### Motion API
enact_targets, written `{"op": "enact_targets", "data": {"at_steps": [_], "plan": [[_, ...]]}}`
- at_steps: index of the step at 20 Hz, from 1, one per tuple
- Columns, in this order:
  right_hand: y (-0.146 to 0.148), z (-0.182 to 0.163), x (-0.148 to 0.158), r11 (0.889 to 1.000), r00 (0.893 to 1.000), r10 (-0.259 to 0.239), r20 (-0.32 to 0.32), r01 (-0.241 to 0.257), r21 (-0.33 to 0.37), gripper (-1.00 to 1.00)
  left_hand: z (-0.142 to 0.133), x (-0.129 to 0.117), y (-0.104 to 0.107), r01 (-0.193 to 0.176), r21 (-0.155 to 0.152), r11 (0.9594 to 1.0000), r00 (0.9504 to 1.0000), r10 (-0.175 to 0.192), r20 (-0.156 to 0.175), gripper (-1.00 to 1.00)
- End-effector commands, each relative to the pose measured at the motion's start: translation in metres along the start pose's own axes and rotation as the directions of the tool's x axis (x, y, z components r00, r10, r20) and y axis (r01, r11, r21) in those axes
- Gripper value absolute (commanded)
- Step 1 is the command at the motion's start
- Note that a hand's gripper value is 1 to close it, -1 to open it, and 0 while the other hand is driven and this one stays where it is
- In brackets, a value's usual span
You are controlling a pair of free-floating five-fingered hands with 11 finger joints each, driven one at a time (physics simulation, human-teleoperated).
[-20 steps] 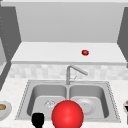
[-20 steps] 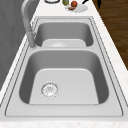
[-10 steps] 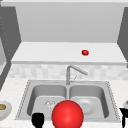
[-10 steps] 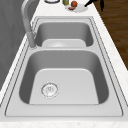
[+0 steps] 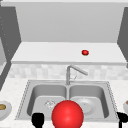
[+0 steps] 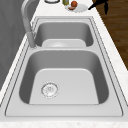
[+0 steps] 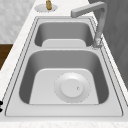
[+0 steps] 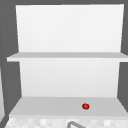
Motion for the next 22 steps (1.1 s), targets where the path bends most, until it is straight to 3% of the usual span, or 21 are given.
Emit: {"op": "enact_targets", "data": {"at_steps": [1, 7, 12, 22], "plan": [[0.012, 0.012, 0.002, 1.000, 1.000, 0.009, 0.007, -0.009, 0.020, -1.00, 0.000, 0.000, 0.000, 0.000, 0.000, 1.0000, 1.0000, 0.000, 0.000, 0.00], [0.015, 0.017, 0.003, 1.000, 1.000, 0.007, 0.004, -0.007, 0.010, -1.00, 0.000, 0.000, 0.000, 0.000, 0.000, 1.0000, 1.0000, 0.000, 0.000, 0.00], [0.010, 0.025, 0.025, 0.996, 0.996, 0.090, 0.023, -0.091, 0.020, -1.00, 0.000, 0.000, 0.000, 0.000, 0.000, 1.0000, 1.0000, 0.000, 0.000, 0.00], [-0.003, 0.044, 0.070, 0.993, 0.993, 0.117, -0.016, -0.117, -0.002, -1.00, 0.000, 0.000, 0.000, 0.000, 0.000, 1.0000, 1.0000, 0.000, 0.000, 0.00]]}}
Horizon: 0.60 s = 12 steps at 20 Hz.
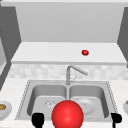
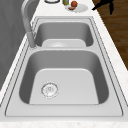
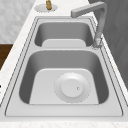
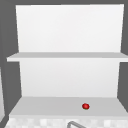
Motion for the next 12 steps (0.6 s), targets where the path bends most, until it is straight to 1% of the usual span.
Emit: {"op": "enact_targets", "data": {"at_steps": [1, 6, 10, 11, 12], "plan": [[-0.005, 0.006, 0.018, 0.997, 0.998, 0.069, -0.004, -0.069, -0.026, -1.00, 0.000, 0.000, 0.000, 0.000, 0.000, 1.0000, 1.0000, 0.000, 0.000, 0.00], [-0.010, 0.012, 0.045, 0.996, 0.996, 0.084, -0.026, -0.085, -0.034, -1.00, 0.000, 0.000, 0.000, 0.000, 0.000, 1.0000, 1.0000, 0.000, 0.000, 0.00], [-0.007, 0.014, 0.069, 0.994, 0.994, 0.103, -0.042, -0.105, -0.041, -1.00, 0.000, 0.000, 0.000, 0.000, 0.000, 1.0000, 1.0000, 0.000, 0.000, 0.00], [-0.007, 0.013, 0.074, 0.992, 0.994, 0.106, -0.041, -0.109, -0.069, -1.00, 0.000, 0.000, 0.000, 0.000, 0.000, 1.0000, 1.0000, 0.000, 0.000, 0.00], [-0.007, 0.014, 0.077, 0.991, 0.994, 0.106, -0.039, -0.109, -0.083, -1.00, 0.000, 0.000, 0.000, 0.000, 0.000, 1.0000, 1.0000, 0.000, 0.000, 0.00]]}}
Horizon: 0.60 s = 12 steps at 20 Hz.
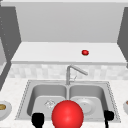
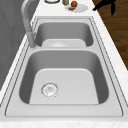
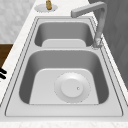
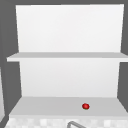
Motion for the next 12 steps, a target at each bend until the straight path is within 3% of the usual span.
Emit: {"op": "enact_targets", "data": {"at_steps": [1, 7, 12], "plan": [[0.0005, 0.0021, 0.0184, 0.998, 0.999, 0.046, -0.008, -0.046, -0.051, -1.00, 0.0000, 0.0000, 0.0000, 0.000, 0.000, 1.0000, 1.0000, 0.000, 0.000, 0.00], [0.0002, 0.0018, 0.0240, 1.000, 1.000, -0.005, 0.008, 0.006, -0.019, -1.00, 0.0000, 0.0000, 0.0000, 0.000, 0.000, 1.0000, 1.0000, 0.000, 0.000, 0.00], [0.0000, 0.0017, 0.0284, 1.000, 1.000, -0.012, 0.021, 0.012, -0.018, -1.00, 0.0000, 0.0000, 0.0000, 0.000, 0.000, 1.0000, 1.0000, 0.000, 0.000, 0.00]]}}
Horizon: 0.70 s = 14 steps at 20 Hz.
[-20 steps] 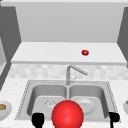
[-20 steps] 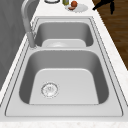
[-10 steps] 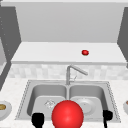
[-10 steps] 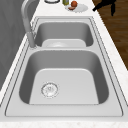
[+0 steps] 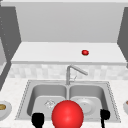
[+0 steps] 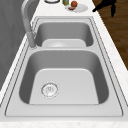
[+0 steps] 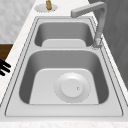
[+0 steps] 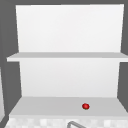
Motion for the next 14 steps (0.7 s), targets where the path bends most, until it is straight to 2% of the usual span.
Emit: {"op": "enact_targets", "data": {"at_steps": [1, 2, 3, 4, 5, 7, 8, 10, 14], "plan": [[0.000, 0.000, 0.000, 1.000, 1.000, 0.001, 0.002, -0.001, 0.000, -1.00, 0.000, 0.000, 0.000, 0.000, 0.000, 1.0000, 1.0000, 0.000, 0.000, 0.00], [0.000, 0.000, 0.000, 1.000, 1.000, 0.001, 0.004, -0.001, 0.000, -1.00, 0.000, 0.000, 0.000, 0.000, 0.000, 1.0000, 1.0000, 0.000, 0.000, 0.00], [0.000, 0.000, 0.000, 1.000, 1.000, -0.001, 0.000, 0.001, 0.000, 0.00, 0.000, 0.000, 0.000, 0.006, 0.003, 1.0000, 1.0000, -0.006, -0.006, -1.00], [-0.001, 0.000, 0.000, 1.000, 1.000, 0.011, 0.003, -0.011, -0.005, 0.00, 0.000, 0.000, 0.000, 0.018, 0.027, 0.9995, 0.9996, -0.017, -0.021, -1.00], [-0.001, 0.000, 0.000, 1.000, 1.000, 0.009, 0.002, -0.009, -0.008, 0.00, 0.001, 0.002, 0.000, 0.010, 0.028, 0.9996, 0.9997, -0.010, -0.021, -1.00], [-0.001, 0.000, 0.000, 1.000, 1.000, 0.005, 0.001, -0.005, -0.013, 0.00, 0.006, 0.002, 0.007, 0.005, 0.036, 0.9994, 1.0000, -0.005, 0.001, -1.00], [-0.001, 0.000, 0.000, 1.000, 1.000, 0.004, 0.001, -0.004, -0.014, 0.00, 0.012, -0.003, 0.005, -0.015, 0.021, 0.9997, 0.9999, 0.015, 0.003, -1.00], [-0.001, 0.000, 0.000, 1.000, 1.000, 0.002, 0.001, -0.002, -0.017, 0.00, 0.007, -0.002, 0.011, -0.026, 0.004, 0.9997, 0.9996, 0.026, -0.007, -1.00], [-0.001, 0.000, 0.000, 1.000, 1.000, -0.002, 0.000, 0.002, -0.020, 0.00, 0.023, -0.017, 0.017, -0.034, -0.004, 0.9994, 0.9994, 0.034, 0.004, -1.00]]}}
